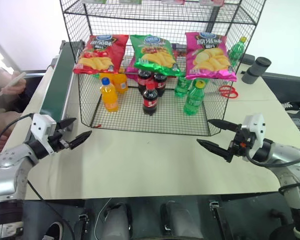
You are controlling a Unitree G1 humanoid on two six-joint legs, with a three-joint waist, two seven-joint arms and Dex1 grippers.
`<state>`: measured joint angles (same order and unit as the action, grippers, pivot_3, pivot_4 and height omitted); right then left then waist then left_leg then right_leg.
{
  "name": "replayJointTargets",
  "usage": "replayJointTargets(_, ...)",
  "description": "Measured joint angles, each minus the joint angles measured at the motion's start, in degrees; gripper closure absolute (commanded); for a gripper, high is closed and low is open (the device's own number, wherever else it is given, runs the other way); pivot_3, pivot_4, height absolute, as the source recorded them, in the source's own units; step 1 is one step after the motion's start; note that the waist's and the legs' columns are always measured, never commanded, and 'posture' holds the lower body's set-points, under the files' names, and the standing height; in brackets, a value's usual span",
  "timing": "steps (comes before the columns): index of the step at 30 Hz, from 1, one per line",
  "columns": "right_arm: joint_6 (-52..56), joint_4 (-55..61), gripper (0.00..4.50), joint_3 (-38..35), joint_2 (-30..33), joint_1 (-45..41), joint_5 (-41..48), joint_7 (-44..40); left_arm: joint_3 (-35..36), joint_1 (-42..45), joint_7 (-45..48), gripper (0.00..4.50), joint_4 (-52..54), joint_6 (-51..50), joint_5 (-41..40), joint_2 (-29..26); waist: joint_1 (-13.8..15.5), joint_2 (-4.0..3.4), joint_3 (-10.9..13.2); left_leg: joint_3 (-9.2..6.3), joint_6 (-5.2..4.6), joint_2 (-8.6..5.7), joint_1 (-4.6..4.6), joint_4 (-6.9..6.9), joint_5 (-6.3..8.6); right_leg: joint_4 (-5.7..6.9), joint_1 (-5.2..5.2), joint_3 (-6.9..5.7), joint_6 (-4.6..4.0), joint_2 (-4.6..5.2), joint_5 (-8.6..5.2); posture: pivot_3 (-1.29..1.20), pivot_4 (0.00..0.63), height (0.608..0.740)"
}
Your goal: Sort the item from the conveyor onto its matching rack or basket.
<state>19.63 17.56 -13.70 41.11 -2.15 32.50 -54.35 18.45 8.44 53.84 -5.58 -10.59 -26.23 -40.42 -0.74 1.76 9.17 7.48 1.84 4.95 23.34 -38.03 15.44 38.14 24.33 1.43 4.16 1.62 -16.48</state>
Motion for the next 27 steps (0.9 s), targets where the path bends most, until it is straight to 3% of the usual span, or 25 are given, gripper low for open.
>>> replayJointTargets(27,-3.2,-1.3,0.07,0.1,-0.3,1.3,-3.0,1.2,-2.0,4.5,7.6,0.00,-6.6,5.1,0.5,0.6,0.0,0.00,0.0,0.00,0.00,0.00,0.00,-0.04,0.00,0.04,0.00,0.00,0.01,-0.03,0.01,0.00,0.150,0.740)
